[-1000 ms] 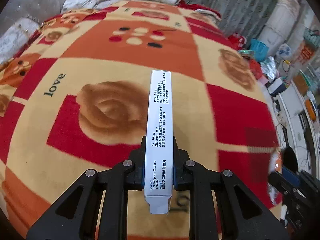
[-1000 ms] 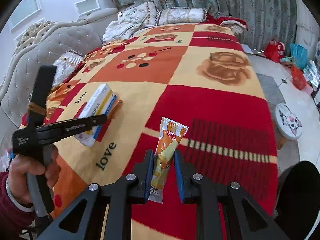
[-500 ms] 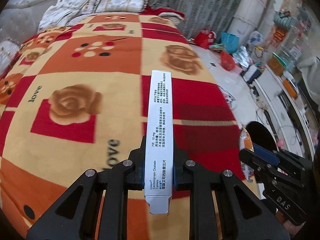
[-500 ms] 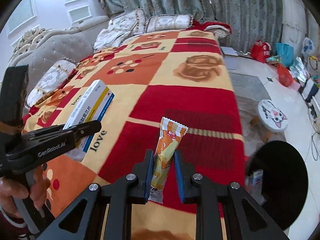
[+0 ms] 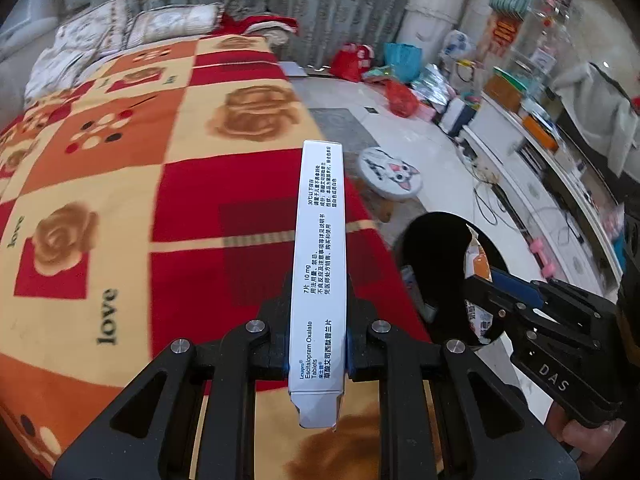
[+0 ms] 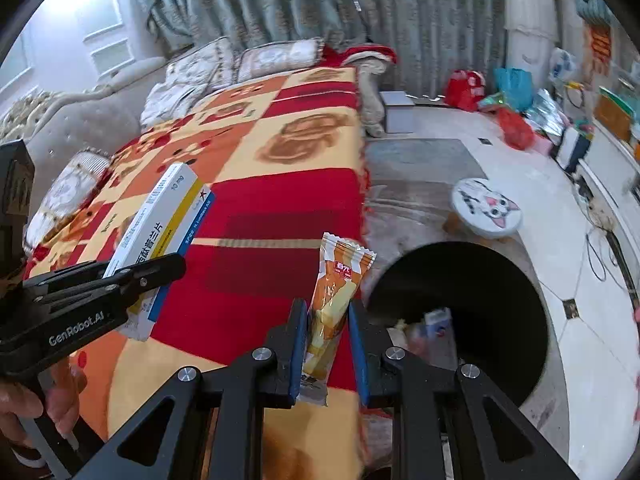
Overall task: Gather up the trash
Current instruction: 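Carry the medicine box and snack wrapper with both tools over the black bin, then open both tools to drop the box and snack wrapper into the bin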
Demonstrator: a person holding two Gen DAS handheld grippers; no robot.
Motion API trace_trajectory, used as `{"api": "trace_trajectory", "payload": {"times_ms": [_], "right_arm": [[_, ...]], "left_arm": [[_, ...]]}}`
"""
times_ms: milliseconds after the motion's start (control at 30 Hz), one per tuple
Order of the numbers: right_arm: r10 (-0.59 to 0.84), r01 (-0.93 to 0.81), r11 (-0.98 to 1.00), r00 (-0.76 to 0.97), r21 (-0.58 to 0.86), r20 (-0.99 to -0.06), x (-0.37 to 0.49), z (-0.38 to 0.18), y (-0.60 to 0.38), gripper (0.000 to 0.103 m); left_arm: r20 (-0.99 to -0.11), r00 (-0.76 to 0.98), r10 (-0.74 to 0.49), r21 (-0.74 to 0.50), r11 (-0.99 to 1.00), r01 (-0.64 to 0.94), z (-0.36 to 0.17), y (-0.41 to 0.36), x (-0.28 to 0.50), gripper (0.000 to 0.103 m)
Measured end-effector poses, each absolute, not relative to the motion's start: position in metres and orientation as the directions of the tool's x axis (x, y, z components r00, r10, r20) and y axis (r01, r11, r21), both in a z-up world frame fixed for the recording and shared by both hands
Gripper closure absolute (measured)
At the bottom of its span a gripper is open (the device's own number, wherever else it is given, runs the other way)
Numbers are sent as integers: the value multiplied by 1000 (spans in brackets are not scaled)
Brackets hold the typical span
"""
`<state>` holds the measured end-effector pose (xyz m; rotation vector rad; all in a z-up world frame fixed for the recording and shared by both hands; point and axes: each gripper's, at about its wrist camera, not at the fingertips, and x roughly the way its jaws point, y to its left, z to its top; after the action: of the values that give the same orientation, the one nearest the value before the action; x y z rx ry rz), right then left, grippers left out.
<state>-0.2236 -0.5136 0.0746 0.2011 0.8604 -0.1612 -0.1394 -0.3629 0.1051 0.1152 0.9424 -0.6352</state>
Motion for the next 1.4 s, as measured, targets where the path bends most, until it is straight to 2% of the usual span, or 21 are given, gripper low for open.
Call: {"api": "trace_trajectory", "payload": {"times_ms": [667, 1133, 1267, 1400], "right_arm": [[-129, 365, 920, 628, 143, -768, -261, 67, -582, 83], [-99, 413, 886, 614, 212, -783, -275, 54, -612, 83], [-127, 433, 883, 590, 179, -797, -275, 51, -614, 83], [-138, 448, 877, 580, 173, -803, -278, 49, -619, 73]], "left_arm": [[-803, 347, -485, -168, 743, 648, 94, -447, -162, 87], [-820, 307, -484, -184, 729, 659, 78, -473, -164, 87], [-822, 291, -490, -194, 721, 666, 74, -479, -164, 87], [-821, 279, -498, -203, 712, 672, 71, -484, -164, 87]]}}
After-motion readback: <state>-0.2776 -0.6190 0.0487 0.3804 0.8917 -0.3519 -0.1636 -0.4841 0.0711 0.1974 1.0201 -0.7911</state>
